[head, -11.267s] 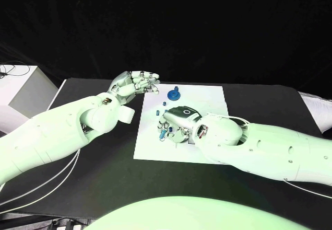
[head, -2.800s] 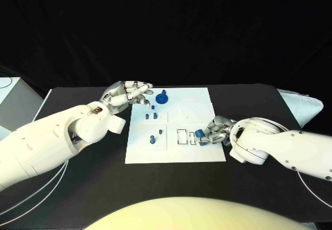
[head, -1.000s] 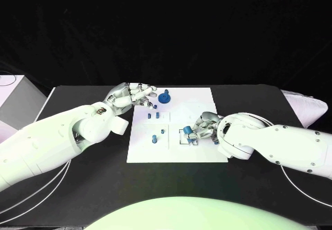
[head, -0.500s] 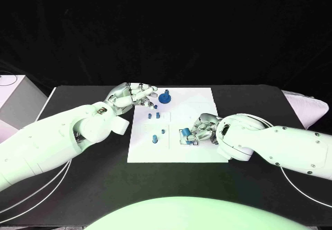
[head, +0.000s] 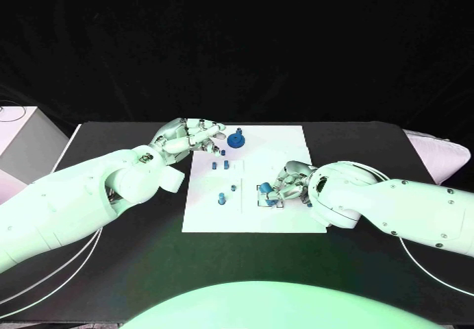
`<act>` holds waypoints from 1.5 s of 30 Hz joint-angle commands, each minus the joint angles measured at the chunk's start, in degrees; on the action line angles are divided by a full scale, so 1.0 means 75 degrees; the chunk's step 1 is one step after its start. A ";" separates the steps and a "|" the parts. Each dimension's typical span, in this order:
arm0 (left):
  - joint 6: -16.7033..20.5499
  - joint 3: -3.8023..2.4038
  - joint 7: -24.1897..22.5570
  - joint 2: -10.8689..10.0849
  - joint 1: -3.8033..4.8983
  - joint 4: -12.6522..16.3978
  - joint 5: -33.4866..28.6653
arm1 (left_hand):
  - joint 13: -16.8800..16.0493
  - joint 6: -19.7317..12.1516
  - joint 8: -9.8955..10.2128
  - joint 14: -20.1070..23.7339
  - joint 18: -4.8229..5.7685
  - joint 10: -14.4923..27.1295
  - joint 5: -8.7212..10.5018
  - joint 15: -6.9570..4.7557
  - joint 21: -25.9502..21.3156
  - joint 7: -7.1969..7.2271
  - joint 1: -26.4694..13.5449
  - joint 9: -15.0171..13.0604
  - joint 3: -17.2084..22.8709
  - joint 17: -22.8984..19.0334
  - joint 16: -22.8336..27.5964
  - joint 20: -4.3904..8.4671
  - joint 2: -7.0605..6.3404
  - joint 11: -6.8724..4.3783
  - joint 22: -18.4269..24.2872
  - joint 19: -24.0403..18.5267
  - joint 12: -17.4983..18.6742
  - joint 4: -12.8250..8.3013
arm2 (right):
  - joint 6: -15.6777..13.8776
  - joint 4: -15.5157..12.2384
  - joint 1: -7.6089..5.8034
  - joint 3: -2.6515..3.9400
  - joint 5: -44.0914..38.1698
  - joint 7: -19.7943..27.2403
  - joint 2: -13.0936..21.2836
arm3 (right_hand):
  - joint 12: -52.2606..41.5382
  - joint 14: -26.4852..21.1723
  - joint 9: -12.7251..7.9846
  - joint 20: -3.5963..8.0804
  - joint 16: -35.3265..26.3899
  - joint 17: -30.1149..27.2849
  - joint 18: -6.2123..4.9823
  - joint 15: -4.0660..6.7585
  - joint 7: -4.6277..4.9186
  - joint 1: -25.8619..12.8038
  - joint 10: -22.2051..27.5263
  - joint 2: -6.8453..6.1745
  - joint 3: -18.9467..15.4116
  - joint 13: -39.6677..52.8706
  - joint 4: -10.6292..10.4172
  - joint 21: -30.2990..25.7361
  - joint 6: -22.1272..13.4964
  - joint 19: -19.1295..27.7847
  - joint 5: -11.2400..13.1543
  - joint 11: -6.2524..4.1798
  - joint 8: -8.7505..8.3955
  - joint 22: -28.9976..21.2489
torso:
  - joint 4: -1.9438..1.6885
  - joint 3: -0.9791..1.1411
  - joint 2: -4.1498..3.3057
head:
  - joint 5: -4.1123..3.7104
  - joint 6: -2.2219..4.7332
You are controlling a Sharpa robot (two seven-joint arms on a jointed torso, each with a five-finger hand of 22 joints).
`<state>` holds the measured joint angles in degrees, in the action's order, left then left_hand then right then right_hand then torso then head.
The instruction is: Assemble the parts on the task board
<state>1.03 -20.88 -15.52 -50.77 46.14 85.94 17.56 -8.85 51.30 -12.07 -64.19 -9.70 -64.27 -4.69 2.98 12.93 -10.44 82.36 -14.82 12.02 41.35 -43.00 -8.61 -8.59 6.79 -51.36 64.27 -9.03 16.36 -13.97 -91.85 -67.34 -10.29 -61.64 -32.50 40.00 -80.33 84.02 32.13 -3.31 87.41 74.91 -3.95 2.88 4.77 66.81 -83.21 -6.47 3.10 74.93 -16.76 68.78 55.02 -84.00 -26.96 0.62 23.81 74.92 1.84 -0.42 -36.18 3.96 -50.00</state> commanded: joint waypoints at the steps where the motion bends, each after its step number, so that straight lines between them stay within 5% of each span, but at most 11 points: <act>1: -0.0165 -0.0003 -0.0034 0.0010 -0.0002 0.0010 0.0025 | -0.0010 0.0030 -0.0026 0.0067 -0.0060 0.0041 -0.0014 0.0008 0.0036 0.0001 0.0072 0.0007 -0.0056 0.0009 -0.0033 0.0007 0.0032 0.0004 -0.0012 -0.0046 -0.0047 -0.0001 | 0.0100 0.0051 0.0013 -0.0008 -0.0133 0.0023 -0.0025 | 0.0046 0.0651 0.0025 0.0025 0.0020 0.1355 0.0048 0.0030 0.0008 -0.0110 0.0030 -0.0014 0.0028 0.0818 0.0002 -0.0045 0.0043 -0.0041 0.0181 -0.0005 0.0019 0.1373 | 0.0005 0.0003 0.0004 | 0.0017 0.0000; 10: -0.0235 -0.0003 -0.0024 0.0025 -0.0004 0.0008 0.0080 | -0.0012 0.0030 -0.0025 0.0083 -0.0059 0.0057 -0.0014 0.0011 0.0034 0.0002 0.0089 0.0008 -0.0065 0.0009 -0.0031 0.0003 0.0034 0.0006 -0.0017 -0.0057 -0.0051 -0.0006 | -0.0114 0.0063 0.0027 -0.0009 -0.0136 0.0041 -0.0072 | 0.0137 0.0641 0.0075 0.0013 -0.0005 0.1314 0.0044 0.0016 0.0022 -0.0530 0.0085 -0.0017 -0.0223 0.0759 -0.0007 -0.0074 0.0009 -0.0037 0.0786 0.0010 0.0031 0.1368 | 0.0013 0.0001 0.0000 | 0.0033 0.0000; 13: -0.0171 -0.0003 -0.0074 0.0030 -0.0008 -0.0001 0.0092 | -0.0017 0.0032 -0.0025 0.0100 -0.0061 0.0073 -0.0018 0.0012 0.0034 0.0005 0.0130 0.0011 -0.0067 0.0012 -0.0032 0.0000 0.0051 0.0005 -0.0027 -0.0072 -0.0061 -0.0017 | -0.0164 0.0022 0.0037 -0.0009 -0.0129 0.0056 -0.0081 | 0.0185 0.0640 0.0133 0.0006 -0.0012 0.1309 0.0041 0.0007 0.0033 -0.1033 0.0110 0.0080 -0.0682 0.0733 -0.0021 -0.0097 -0.0033 -0.0035 0.1924 0.0020 0.0061 0.1364 | 0.0011 0.0006 0.0008 | 0.0019 0.0000; 17: -0.0142 -0.0003 -0.0089 0.0026 -0.0014 -0.0008 0.0098 | -0.0019 0.0034 -0.0025 0.0104 -0.0062 0.0077 -0.0020 0.0011 0.0034 0.0005 0.0147 0.0012 -0.0065 0.0014 -0.0034 -0.0001 0.0061 0.0004 -0.0032 -0.0078 -0.0067 -0.0020 | -0.0173 -0.0027 0.0050 -0.0009 -0.0092 0.0079 -0.0082 | 0.0224 0.0636 0.0174 -0.0002 -0.0026 0.1290 0.0036 -0.0001 0.0043 -0.1398 0.0133 0.0073 -0.1139 0.0713 -0.0037 -0.0132 -0.0071 -0.0027 0.2691 0.0030 0.0081 0.1357 | 0.0022 0.0013 0.0010 | 0.0007 0.0000; 21: -0.0137 -0.0003 -0.0093 0.0026 -0.0017 -0.0005 0.0101 | -0.0019 0.0034 -0.0025 0.0104 -0.0062 0.0077 -0.0020 0.0011 0.0034 0.0005 0.0147 0.0012 -0.0065 0.0014 -0.0034 -0.0001 0.0061 0.0004 -0.0032 -0.0078 -0.0067 -0.0020 | -0.0198 -0.0086 0.0065 -0.0009 -0.0065 0.0100 -0.0063 | 0.0254 0.0631 0.0203 -0.0009 -0.0040 0.1269 0.0032 -0.0008 0.0051 -0.1672 0.0152 -0.0096 -0.1403 0.0697 -0.0051 -0.0161 -0.0104 -0.0020 0.3096 0.0038 0.0093 0.1352 | 0.0020 0.0005 0.0012 | 0.0008 0.0000; 32: -0.0136 -0.0002 -0.0094 0.0014 -0.0028 -0.0008 0.0102 | -0.0021 0.0035 -0.0025 0.0109 -0.0062 0.0080 -0.0021 0.0011 0.0035 0.0005 0.0159 0.0012 -0.0064 0.0015 -0.0035 -0.0002 0.0072 0.0004 -0.0036 -0.0082 -0.0072 -0.0020 | -0.0431 -0.0219 0.0095 -0.0008 -0.0072 0.0211 0.0089 | 0.0242 0.0637 0.0226 -0.0010 -0.0030 0.1293 0.0042 -0.0007 0.0048 -0.1441 0.0139 0.0107 -0.1294 0.0712 -0.0029 -0.0101 -0.0106 -0.0040 0.3081 0.0035 0.0113 0.1366 | 0.0009 0.0007 0.0013 | -0.0014 0.0000; 39: -0.0139 -0.0002 -0.0093 0.0007 -0.0040 -0.0010 0.0102 | -0.0021 0.0035 -0.0025 0.0109 -0.0062 0.0080 -0.0021 0.0011 0.0035 0.0005 0.0159 0.0012 -0.0064 0.0015 -0.0035 -0.0002 0.0072 0.0004 -0.0036 -0.0082 -0.0072 -0.0020 | -0.0779 -0.0388 0.0101 -0.0007 -0.0014 0.0673 0.0352 | 0.0139 0.0654 0.0340 0.0034 0.0002 0.1357 0.0067 0.0048 -0.0032 -0.0111 0.0053 0.0487 -0.1196 0.0803 0.0033 0.0061 0.0010 -0.0094 0.3040 -0.0033 0.0312 0.1403 | 0.0011 0.0007 0.0020 | -0.0010 0.0000; 42: -0.0139 -0.0002 -0.0093 0.0000 -0.0049 -0.0007 0.0102 | -0.0024 0.0036 -0.0025 0.0114 -0.0063 0.0083 -0.0022 0.0011 0.0036 0.0005 0.0174 0.0014 -0.0065 0.0017 -0.0037 -0.0004 0.0083 0.0004 -0.0041 -0.0087 -0.0079 -0.0020 | -0.0777 -0.0455 0.0102 -0.0007 -0.0031 0.0935 0.0482 | 0.0043 0.0667 0.0409 0.0072 0.0030 0.1412 0.0089 0.0091 -0.0089 0.0881 -0.0018 0.0414 -0.1073 0.0886 0.0139 0.0204 0.0080 -0.0134 0.3164 -0.0086 0.0466 0.1435 | 0.0022 0.0002 0.0029 | -0.0001 0.0000; 45: -0.0137 -0.0002 -0.0091 -0.0006 -0.0059 -0.0007 0.0102 | -0.0024 0.0036 -0.0025 0.0114 -0.0063 0.0083 -0.0022 0.0011 0.0036 0.0005 0.0174 0.0014 -0.0065 0.0017 -0.0037 -0.0004 0.0083 0.0004 -0.0041 -0.0087 -0.0079 -0.0020 | -0.0658 -0.0496 0.0112 -0.0006 -0.0079 0.1112 0.0549 | -0.0031 0.0677 0.0439 0.0098 0.0056 0.1459 0.0108 0.0120 -0.0129 0.1243 -0.0076 0.0277 -0.0995 0.0947 0.0145 0.0319 0.0150 -0.0165 0.3189 -0.0120 0.0559 0.1460 | 0.0024 0.0004 0.0017 | 0.0001 0.0000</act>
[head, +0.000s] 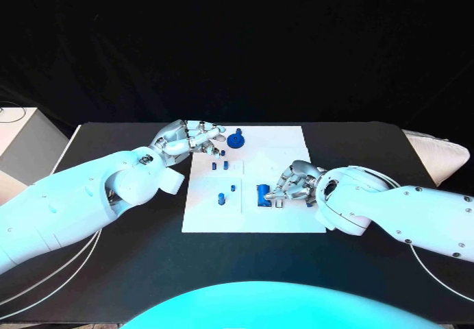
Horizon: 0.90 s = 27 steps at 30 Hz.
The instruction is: Assemble the parts on the task board
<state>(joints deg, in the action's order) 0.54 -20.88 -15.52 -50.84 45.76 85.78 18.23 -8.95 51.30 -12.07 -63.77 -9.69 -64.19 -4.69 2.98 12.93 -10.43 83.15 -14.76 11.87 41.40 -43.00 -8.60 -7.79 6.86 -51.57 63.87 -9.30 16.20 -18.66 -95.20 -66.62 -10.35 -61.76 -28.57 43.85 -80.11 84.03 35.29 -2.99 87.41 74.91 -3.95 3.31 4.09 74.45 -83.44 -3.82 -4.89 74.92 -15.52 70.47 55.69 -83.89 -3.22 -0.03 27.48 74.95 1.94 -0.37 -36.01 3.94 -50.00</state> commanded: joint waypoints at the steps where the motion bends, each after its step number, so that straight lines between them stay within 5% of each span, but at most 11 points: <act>1: -0.0072 -0.0003 -0.0090 0.0001 -0.0013 0.0014 0.0014 | -0.0010 0.0036 -0.0025 0.0059 -0.0065 0.0074 -0.0022 0.0012 0.0036 0.0005 0.0067 0.0006 -0.0044 0.0011 -0.0037 -0.0005 -0.0023 -0.0006 -0.0013 -0.0033 -0.0043 0.0001 | 0.0005 -0.0067 0.0022 0.0001 -0.0074 0.0628 0.0049 | -0.0073 0.0678 0.0022 0.0059 0.0061 0.1469 0.0111 0.0069 -0.0047 0.0276 -0.0055 -0.0097 0.0082 0.0960 -0.0027 0.0111 0.0074 -0.0184 0.0024 -0.0041 0.0084 0.1460 | 0.0009 0.0002 -0.0008 | 0.0000 0.0000; 27: -0.0089 -0.0003 -0.0032 -0.0017 -0.0044 0.0023 0.0014 | -0.0015 0.0042 -0.0026 0.0066 -0.0066 0.0076 -0.0022 0.0012 0.0039 0.0002 0.0086 0.0008 -0.0046 0.0014 -0.0042 -0.0007 -0.0001 -0.0005 -0.0023 -0.0041 -0.0058 0.0006 | 0.0176 0.0197 0.0153 -0.0001 -0.0218 0.0118 -0.0153 | -0.0364 0.0698 0.0065 0.0151 0.0108 0.1556 0.0155 0.0175 -0.0196 0.0752 -0.0273 -0.0033 0.0275 0.1207 -0.0087 0.0386 0.0270 -0.0257 0.0030 -0.0171 0.0297 0.1519 | -0.0015 -0.0006 -0.0017 | -0.0009 0.0000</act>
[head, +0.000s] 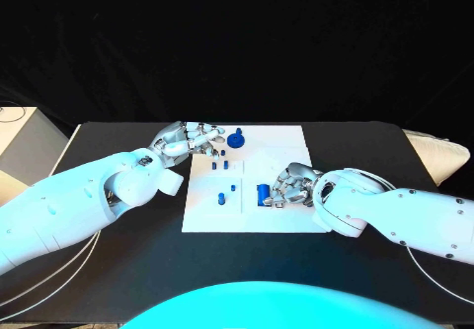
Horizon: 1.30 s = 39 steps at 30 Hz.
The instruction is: Assemble the parts on the task board
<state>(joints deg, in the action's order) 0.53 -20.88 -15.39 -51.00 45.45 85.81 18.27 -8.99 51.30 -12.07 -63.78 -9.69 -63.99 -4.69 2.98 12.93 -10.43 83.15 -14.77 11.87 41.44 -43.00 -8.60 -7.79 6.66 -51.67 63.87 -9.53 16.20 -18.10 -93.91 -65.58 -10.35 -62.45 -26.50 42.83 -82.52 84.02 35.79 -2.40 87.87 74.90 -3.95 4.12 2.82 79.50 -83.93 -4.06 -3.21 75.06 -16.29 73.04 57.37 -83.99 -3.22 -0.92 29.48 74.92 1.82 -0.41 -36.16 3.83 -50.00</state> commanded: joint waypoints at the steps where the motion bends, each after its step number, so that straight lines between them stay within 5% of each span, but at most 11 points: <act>1: -0.0089 -0.0003 -0.0049 0.0005 -0.0002 0.0019 0.0008 | -0.0011 0.0043 -0.0027 0.0067 -0.0067 0.0048 -0.0022 0.0012 0.0039 0.0002 0.0086 0.0009 -0.0047 0.0008 -0.0042 -0.0007 0.0002 0.0023 -0.0010 -0.0042 -0.0029 0.0008 | 0.0095 0.0031 0.0018 -0.0001 -0.0129 -0.0168 -0.0021 | -0.0046 0.0698 -0.0003 0.0077 0.0047 0.1555 0.0156 0.0071 -0.0031 0.0113 -0.0210 -0.0002 0.0062 0.1191 0.0022 0.0054 0.0047 -0.0247 0.0029 -0.0056 0.0033 0.1524 | 0.0002 -0.0002 0.0004 | 0.0013 0.0000; 14: -0.0098 -0.0003 -0.0050 0.0006 -0.0002 0.0015 0.0008 | -0.0015 0.0046 -0.0026 0.0070 -0.0067 0.0050 -0.0021 0.0015 0.0042 -0.0003 0.0074 0.0011 -0.0053 0.0011 -0.0047 -0.0009 0.0030 0.0026 -0.0019 -0.0047 -0.0040 0.0027 | -0.0341 0.0123 0.0035 -0.0001 -0.0213 -0.0250 -0.0046 | -0.0122 0.0709 -0.0034 0.0104 0.0070 0.1599 0.0174 0.0090 -0.0042 0.0088 -0.0269 0.0117 0.0151 0.1260 -0.0057 0.0158 0.0087 -0.0274 0.0030 -0.0071 0.0051 0.1546 | 0.0009 0.0009 0.0003 | 0.0021 0.0000; 25: -0.0111 -0.0003 -0.0044 0.0007 -0.0004 -0.0001 0.0008 | -0.0015 0.0046 -0.0026 0.0070 -0.0067 0.0050 -0.0021 0.0015 0.0042 -0.0003 0.0074 0.0011 -0.0053 0.0011 -0.0047 -0.0009 0.0030 0.0026 -0.0019 -0.0047 -0.0040 0.0027 | -0.0430 -0.0026 0.0042 0.0000 -0.0041 -0.0023 0.0112 | -0.0033 0.0702 -0.0054 0.0104 0.0053 0.1566 0.0166 0.0081 -0.0020 -0.0210 -0.0218 -0.0013 0.0061 0.1194 -0.0058 0.0107 0.0054 -0.0259 0.0021 -0.0055 0.0061 0.1533 | 0.0011 0.0006 0.0006 | 0.0002 0.0000; 31: -0.0109 -0.0003 -0.0054 0.0008 -0.0012 -0.0012 0.0007 | -0.0019 0.0048 -0.0026 0.0075 -0.0068 0.0055 -0.0021 0.0016 0.0044 -0.0003 0.0072 0.0013 -0.0059 0.0013 -0.0051 -0.0012 0.0051 0.0027 -0.0027 -0.0053 -0.0051 0.0034 | -0.0879 -0.0051 0.0012 0.0004 0.0287 0.0495 0.0432 | -0.0084 0.0715 -0.0224 0.0047 0.0085 0.1626 0.0180 -0.0003 0.0131 -0.0192 -0.0252 0.0020 0.0203 0.1244 -0.0035 0.0180 -0.0284 -0.0270 -0.0035 0.0067 -0.0244 0.1549 | 0.0031 0.0000 0.0027 | -0.0047 0.0000; 39: -0.0095 -0.0003 -0.0060 -0.0012 -0.0032 -0.0024 0.0001 | -0.0021 0.0047 -0.0024 0.0099 -0.0066 0.0061 -0.0020 0.0021 0.0040 -0.0004 0.0071 0.0016 -0.0071 0.0010 -0.0040 -0.0016 0.0055 0.0028 -0.0031 -0.0068 -0.0059 0.0035 | -0.0862 -0.0065 -0.0154 0.0020 0.0435 0.1046 0.1077 | -0.0157 0.0713 -0.0811 -0.0096 0.0088 0.1625 0.0186 -0.0169 0.0366 0.0237 -0.0318 0.0094 0.0552 0.1320 0.0001 0.0237 -0.0406 -0.0264 0.0007 0.0269 -0.1116 0.1556 | 0.0079 -0.0005 0.0057 | -0.0108 0.0000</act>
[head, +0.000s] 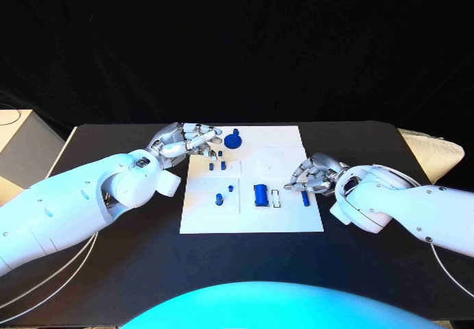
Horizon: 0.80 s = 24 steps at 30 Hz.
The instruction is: Assemble the parts on the task board
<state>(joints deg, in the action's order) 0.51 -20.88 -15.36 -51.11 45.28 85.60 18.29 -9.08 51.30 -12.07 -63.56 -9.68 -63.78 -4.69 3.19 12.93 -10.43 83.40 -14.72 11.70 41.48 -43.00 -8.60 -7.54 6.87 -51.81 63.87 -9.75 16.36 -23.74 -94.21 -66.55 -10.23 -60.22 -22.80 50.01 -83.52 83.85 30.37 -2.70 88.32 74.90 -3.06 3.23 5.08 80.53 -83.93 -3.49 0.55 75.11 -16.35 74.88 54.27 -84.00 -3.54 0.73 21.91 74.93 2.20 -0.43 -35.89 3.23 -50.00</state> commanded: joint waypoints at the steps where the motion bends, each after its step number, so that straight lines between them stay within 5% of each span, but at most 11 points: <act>1: -0.0093 -0.0003 -0.0065 0.0001 -0.0013 0.0002 -0.0002 | -0.0011 0.0048 -0.0024 0.0081 -0.0066 0.0036 -0.0020 -0.0006 0.0037 -0.0004 0.0038 0.0010 -0.0053 0.0002 -0.0035 -0.0017 0.0024 0.0001 -0.0013 -0.0075 -0.0033 0.0013 | -0.0093 -0.0032 -0.0040 0.0007 0.0060 0.0578 0.0204 | -0.0016 0.0734 -0.0113 -0.0061 0.0024 0.1619 0.0064 -0.0052 0.0067 0.0115 -0.0315 0.0015 0.0063 0.1309 0.0012 -0.0025 0.0028 -0.0258 0.0050 0.0051 -0.0132 0.1551 | 0.0036 -0.0001 0.0028 | -0.0036 0.0000; 15: -0.0114 -0.0003 -0.0062 0.0016 -0.0040 -0.0010 -0.0004 | -0.0012 0.0048 -0.0023 0.0096 -0.0065 0.0039 -0.0019 -0.0004 0.0034 -0.0005 0.0038 0.0011 -0.0059 -0.0001 -0.0027 -0.0020 0.0027 0.0002 -0.0015 -0.0085 -0.0037 0.0014 | 0.0237 0.0009 0.0103 0.0008 -0.1407 -0.0198 0.0667 | 0.0035 0.0733 -0.0313 -0.0071 0.0025 0.1621 0.0064 -0.0034 0.0001 -0.0007 -0.0300 -0.0189 0.0073 0.1283 -0.0037 0.0012 0.0452 -0.0255 0.0007 0.0000 -0.0244 0.1557 | 0.0095 0.0013 0.0067 | -0.0064 0.0000; 24: -0.0125 -0.0003 -0.0047 0.0015 -0.0045 -0.0011 -0.0004 | -0.0014 0.0049 -0.0022 0.0111 -0.0066 0.0044 -0.0022 -0.0003 0.0030 -0.0004 0.0050 0.0013 -0.0063 -0.0004 -0.0019 -0.0022 0.0034 0.0002 -0.0017 -0.0095 -0.0044 0.0008 | 0.0063 0.0086 0.0320 0.0005 -0.2129 -0.0936 0.0545 | 0.0114 0.0726 -0.0431 -0.0070 0.0010 0.1593 0.0058 -0.0037 0.0014 -0.0239 -0.0260 -0.0430 0.0109 0.1234 -0.0047 -0.0025 0.0483 -0.0241 -0.0187 0.0007 -0.0357 0.1546 | 0.0081 0.0019 0.0057 | -0.0077 0.0000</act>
<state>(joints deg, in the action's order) 0.49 -20.88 -15.37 -51.07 44.97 85.43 18.29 -9.12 51.30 -12.07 -63.15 -9.69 -63.78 -4.69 3.19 12.93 -10.43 83.40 -14.67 11.54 41.47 -43.00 -8.80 -7.54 6.87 -51.85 63.67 -9.75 16.52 -23.31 -93.58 -64.28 -10.22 -71.71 -26.43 54.29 -82.85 84.02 27.13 -2.70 88.31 74.95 -3.06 3.07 5.22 78.76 -83.93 -6.65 1.14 74.94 -16.69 74.87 57.63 -84.00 -5.00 0.73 19.39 74.94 2.87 -0.30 -35.39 2.68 -50.00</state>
